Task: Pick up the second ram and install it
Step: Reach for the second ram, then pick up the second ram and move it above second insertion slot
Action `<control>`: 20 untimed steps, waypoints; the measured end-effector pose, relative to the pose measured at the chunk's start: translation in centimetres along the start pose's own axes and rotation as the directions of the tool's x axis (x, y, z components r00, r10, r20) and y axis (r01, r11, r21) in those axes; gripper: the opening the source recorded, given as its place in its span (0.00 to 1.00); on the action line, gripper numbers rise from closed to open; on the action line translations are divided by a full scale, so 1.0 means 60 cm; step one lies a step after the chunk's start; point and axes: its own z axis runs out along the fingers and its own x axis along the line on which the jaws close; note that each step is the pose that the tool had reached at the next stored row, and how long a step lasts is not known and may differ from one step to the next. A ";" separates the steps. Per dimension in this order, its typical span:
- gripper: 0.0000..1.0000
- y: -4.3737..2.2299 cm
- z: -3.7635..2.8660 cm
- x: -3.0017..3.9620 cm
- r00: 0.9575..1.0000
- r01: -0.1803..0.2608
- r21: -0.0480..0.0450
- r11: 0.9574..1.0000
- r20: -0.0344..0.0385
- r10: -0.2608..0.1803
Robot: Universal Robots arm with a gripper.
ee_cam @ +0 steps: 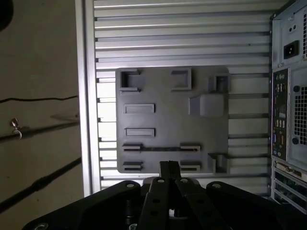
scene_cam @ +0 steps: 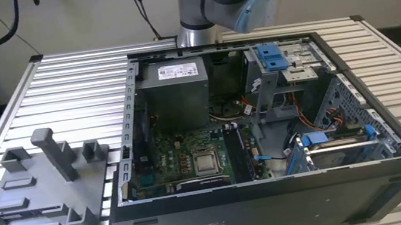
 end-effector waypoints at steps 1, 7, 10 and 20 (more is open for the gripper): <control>0.11 0.000 0.000 0.000 1.000 0.000 0.000 1.000 0.000 0.000; 0.11 0.000 0.000 0.001 1.000 0.000 0.000 1.000 0.000 0.000; 0.11 0.000 0.001 0.001 1.000 0.000 0.000 1.000 0.000 0.000; 0.11 0.000 0.001 0.001 1.000 0.001 0.000 1.000 0.000 -0.001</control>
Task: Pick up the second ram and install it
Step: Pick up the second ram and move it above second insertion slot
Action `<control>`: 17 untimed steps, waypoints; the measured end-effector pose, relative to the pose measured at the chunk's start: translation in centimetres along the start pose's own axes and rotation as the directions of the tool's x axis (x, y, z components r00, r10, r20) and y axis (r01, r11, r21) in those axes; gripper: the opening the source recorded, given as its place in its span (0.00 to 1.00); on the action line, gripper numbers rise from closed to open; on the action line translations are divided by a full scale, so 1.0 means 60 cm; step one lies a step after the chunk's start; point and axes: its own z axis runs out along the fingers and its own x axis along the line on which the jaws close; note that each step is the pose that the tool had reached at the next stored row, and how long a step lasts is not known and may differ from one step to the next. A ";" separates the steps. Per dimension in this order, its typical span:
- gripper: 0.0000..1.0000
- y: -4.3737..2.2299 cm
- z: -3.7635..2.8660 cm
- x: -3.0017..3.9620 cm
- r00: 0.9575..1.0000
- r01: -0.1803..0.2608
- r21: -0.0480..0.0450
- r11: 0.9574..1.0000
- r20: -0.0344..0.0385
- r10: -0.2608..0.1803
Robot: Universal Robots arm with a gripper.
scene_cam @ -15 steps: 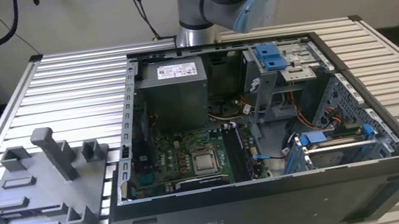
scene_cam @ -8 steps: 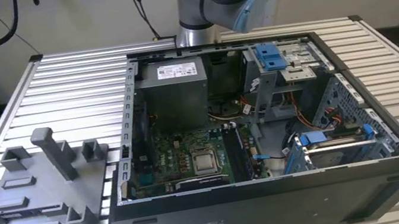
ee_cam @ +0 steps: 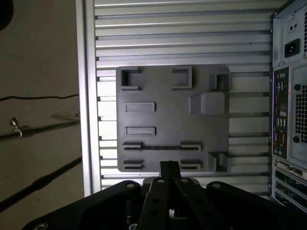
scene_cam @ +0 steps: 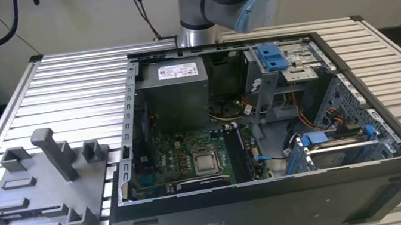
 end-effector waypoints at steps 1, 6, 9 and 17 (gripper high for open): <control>0.11 0.000 0.000 0.000 1.000 0.001 0.000 1.000 0.000 -0.001; 0.11 0.000 0.000 0.000 1.000 0.027 0.000 1.000 -0.001 -0.027; 0.11 0.000 0.000 0.000 0.998 0.058 0.001 0.998 -0.003 -0.058; 0.11 0.000 0.000 0.000 0.987 0.162 0.002 0.987 -0.008 -0.162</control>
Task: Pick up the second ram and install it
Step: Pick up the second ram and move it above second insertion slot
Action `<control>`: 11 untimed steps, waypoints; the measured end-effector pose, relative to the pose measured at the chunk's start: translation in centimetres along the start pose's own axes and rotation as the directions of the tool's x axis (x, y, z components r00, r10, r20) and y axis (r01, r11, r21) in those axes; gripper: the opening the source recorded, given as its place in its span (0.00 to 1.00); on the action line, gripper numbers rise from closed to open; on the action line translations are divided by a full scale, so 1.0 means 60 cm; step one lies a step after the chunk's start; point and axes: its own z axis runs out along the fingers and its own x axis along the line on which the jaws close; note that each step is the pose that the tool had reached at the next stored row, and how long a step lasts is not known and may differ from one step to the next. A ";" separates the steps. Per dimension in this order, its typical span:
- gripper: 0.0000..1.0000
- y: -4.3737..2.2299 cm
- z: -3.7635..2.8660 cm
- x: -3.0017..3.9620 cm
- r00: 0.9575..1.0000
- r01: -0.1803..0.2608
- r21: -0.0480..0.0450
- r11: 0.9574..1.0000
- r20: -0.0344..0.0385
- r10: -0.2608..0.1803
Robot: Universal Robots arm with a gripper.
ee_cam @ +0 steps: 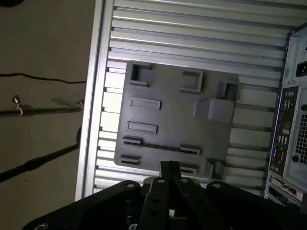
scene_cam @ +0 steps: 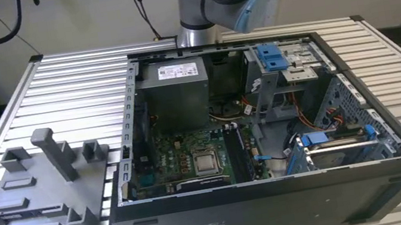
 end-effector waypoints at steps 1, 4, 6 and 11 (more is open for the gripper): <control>0.11 0.000 0.000 0.000 1.000 0.009 0.000 1.000 0.000 -0.009; 0.11 0.000 0.000 0.000 0.999 0.033 0.001 0.999 -0.002 -0.033; 0.11 0.000 0.000 0.000 0.999 0.048 0.001 0.999 -0.002 -0.048; 0.11 0.000 0.000 0.000 0.999 0.054 0.001 0.999 -0.003 -0.054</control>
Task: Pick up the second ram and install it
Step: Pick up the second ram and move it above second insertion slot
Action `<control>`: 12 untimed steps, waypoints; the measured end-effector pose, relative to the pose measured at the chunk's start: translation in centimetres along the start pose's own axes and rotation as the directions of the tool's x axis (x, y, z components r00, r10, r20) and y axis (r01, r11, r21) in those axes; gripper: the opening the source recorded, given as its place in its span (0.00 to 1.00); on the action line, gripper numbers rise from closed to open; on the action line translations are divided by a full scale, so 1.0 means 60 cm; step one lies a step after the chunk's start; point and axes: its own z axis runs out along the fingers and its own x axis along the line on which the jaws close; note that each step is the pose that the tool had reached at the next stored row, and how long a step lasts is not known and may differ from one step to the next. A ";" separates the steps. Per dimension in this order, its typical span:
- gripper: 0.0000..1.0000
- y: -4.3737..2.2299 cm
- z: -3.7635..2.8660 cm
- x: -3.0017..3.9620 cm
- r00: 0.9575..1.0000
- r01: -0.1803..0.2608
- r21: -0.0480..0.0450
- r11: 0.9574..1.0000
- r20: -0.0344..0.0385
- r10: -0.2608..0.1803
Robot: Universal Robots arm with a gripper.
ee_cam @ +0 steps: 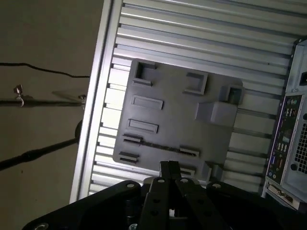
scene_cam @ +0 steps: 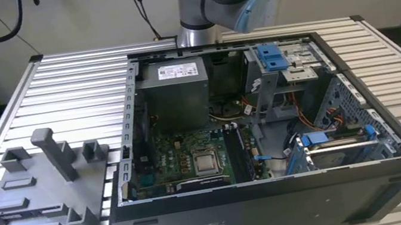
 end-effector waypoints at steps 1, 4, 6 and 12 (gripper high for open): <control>0.11 0.000 0.000 0.000 1.000 0.001 0.000 1.000 0.000 -0.001; 0.11 0.000 0.000 0.000 1.000 0.013 0.000 1.000 -0.001 -0.013; 0.11 0.000 0.000 0.000 1.000 0.023 0.000 1.000 -0.001 -0.023; 0.11 0.000 0.000 0.000 0.999 0.050 0.001 0.999 -0.002 -0.050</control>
